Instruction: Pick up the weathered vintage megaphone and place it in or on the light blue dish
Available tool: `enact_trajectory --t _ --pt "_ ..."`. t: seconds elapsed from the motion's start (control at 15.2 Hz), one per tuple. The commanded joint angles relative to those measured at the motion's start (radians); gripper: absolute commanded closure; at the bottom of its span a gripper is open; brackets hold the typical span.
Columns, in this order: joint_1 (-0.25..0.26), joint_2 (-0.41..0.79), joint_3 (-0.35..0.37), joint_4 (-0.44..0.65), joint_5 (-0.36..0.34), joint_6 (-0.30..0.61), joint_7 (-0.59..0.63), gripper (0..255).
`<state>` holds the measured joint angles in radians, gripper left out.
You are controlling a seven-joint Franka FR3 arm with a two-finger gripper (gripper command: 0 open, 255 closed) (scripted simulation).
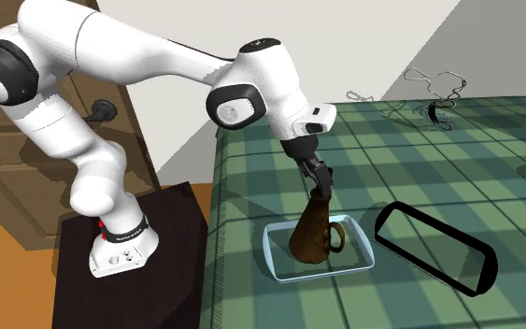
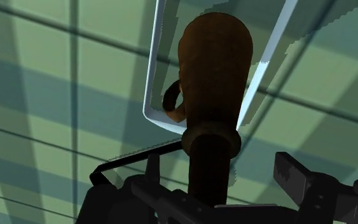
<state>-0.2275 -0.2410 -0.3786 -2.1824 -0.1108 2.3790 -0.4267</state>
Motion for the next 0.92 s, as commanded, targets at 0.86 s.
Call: enact_trajectory --t 0.86 --pt "-0.008 -0.083 0.024 0.039 -0.027 -0.120 0.020 0"
